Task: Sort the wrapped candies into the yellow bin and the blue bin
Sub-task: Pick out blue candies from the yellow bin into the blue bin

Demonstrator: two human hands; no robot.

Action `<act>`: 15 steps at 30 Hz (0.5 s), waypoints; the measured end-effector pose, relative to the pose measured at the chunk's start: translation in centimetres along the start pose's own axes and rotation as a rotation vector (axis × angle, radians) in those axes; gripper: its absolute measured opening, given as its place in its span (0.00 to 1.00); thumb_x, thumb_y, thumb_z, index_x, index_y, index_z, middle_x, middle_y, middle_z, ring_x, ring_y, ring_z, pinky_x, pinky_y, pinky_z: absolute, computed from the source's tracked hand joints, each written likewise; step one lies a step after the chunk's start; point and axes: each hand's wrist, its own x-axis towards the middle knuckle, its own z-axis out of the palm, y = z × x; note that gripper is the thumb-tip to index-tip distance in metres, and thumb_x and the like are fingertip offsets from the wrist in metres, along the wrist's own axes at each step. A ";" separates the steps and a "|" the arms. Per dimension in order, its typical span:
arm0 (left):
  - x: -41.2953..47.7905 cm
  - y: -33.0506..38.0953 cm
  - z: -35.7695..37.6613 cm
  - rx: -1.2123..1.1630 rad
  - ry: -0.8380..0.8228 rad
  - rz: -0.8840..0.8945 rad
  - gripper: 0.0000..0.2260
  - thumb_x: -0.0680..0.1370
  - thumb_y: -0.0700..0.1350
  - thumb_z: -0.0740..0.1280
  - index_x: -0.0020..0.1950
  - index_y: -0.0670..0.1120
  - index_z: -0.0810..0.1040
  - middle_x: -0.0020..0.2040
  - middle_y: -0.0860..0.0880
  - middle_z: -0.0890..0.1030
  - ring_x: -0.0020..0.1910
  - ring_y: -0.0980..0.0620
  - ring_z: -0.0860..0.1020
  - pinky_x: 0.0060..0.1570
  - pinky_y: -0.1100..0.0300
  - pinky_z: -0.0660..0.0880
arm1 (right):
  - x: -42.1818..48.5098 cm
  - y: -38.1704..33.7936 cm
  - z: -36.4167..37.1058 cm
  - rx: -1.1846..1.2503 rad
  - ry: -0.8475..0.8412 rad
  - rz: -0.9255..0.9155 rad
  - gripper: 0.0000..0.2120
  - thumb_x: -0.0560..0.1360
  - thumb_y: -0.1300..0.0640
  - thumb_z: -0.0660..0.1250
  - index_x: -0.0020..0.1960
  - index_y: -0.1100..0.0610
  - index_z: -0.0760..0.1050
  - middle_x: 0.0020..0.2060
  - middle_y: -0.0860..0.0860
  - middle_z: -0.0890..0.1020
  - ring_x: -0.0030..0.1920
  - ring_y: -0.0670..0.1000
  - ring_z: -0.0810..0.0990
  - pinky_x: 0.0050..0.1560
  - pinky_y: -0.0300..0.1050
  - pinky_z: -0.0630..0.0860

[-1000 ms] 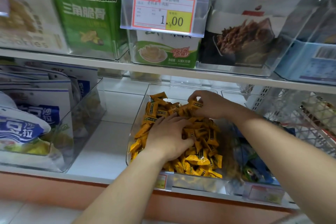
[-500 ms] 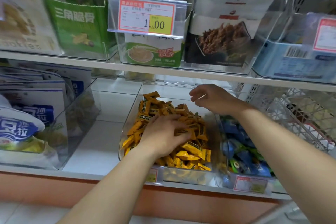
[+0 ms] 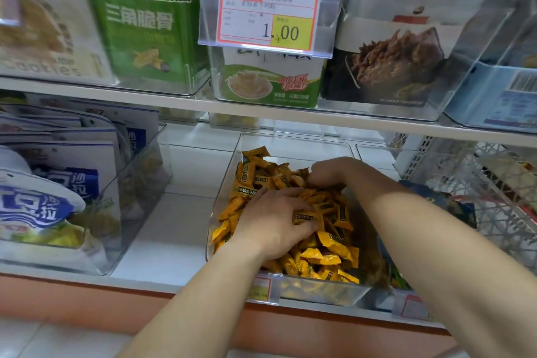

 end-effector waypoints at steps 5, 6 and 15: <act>-0.1 -0.1 -0.1 -0.026 0.003 0.015 0.18 0.76 0.66 0.63 0.62 0.63 0.79 0.75 0.62 0.66 0.74 0.56 0.63 0.75 0.52 0.48 | -0.4 1.1 -0.2 0.103 0.166 -0.053 0.10 0.75 0.53 0.69 0.47 0.61 0.79 0.44 0.55 0.78 0.41 0.52 0.79 0.40 0.45 0.76; -0.1 -0.1 -0.1 -0.037 0.011 0.016 0.17 0.75 0.65 0.63 0.62 0.63 0.79 0.75 0.62 0.66 0.74 0.56 0.63 0.75 0.52 0.48 | -0.7 1.4 -0.2 0.117 0.218 -0.083 0.12 0.74 0.53 0.71 0.53 0.60 0.81 0.49 0.55 0.79 0.48 0.54 0.80 0.44 0.46 0.78; -0.5 0.9 -0.6 -0.212 0.074 -0.106 0.16 0.71 0.65 0.67 0.57 0.64 0.75 0.60 0.61 0.79 0.60 0.54 0.76 0.65 0.53 0.71 | -6.5 4.0 1.8 0.633 0.552 -0.382 0.15 0.68 0.61 0.76 0.51 0.46 0.80 0.48 0.46 0.84 0.48 0.46 0.83 0.51 0.47 0.81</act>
